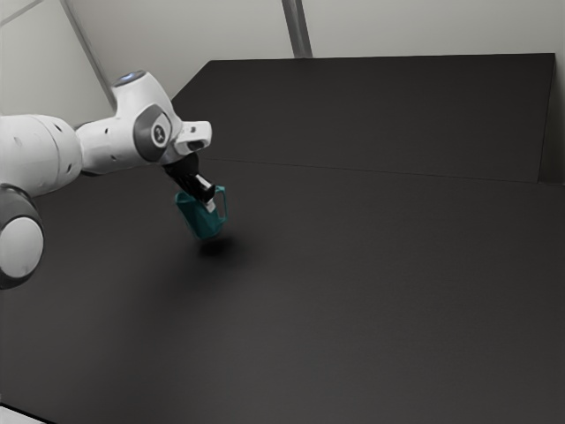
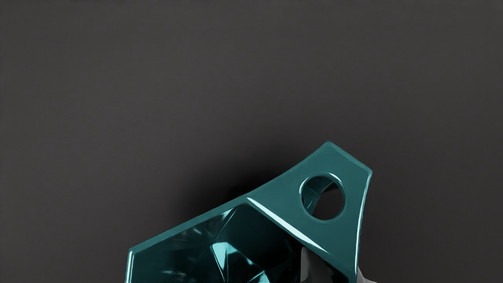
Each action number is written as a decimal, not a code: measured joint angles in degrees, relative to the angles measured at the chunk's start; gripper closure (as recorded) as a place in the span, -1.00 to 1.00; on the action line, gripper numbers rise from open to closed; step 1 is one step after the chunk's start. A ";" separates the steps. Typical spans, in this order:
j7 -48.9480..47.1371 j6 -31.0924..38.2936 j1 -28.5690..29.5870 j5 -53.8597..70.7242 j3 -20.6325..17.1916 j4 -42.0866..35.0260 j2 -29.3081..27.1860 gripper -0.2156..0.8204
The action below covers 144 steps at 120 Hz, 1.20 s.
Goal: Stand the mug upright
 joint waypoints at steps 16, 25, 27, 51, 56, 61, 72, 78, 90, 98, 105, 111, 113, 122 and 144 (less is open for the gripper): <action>1.49 3.32 0.07 0.21 -0.61 0.43 1.80 0.93; 2.61 5.01 0.15 0.35 -0.68 0.50 2.18 0.93; 2.87 5.39 0.16 0.38 -0.70 0.50 2.21 0.93; 5.63 8.21 0.51 2.07 -1.40 0.49 3.13 0.93; 6.11 8.52 0.52 2.56 -1.43 0.45 3.17 0.93; 6.55 8.77 0.63 3.13 -1.45 0.41 3.24 0.93; 7.42 9.17 0.83 4.08 -1.46 0.27 3.72 0.93; 7.82 9.33 0.87 4.41 -1.46 0.20 3.98 0.93; 8.51 9.55 0.88 4.69 -1.46 0.10 4.61 0.93; 8.88 9.67 0.88 4.73 -1.46 0.06 5.01 0.93; 9.18 9.94 0.88 4.80 -1.46 -0.02 5.14 0.93; 9.49 10.13 0.81 4.84 -1.46 -0.09 5.18 0.78; 9.60 10.17 0.76 4.84 -1.46 -0.11 5.19 0.71; 10.09 10.32 0.65 4.84 -1.47 -0.12 5.14 0.38; 11.04 10.51 0.32 5.13 -1.45 -0.07 4.30 -0.18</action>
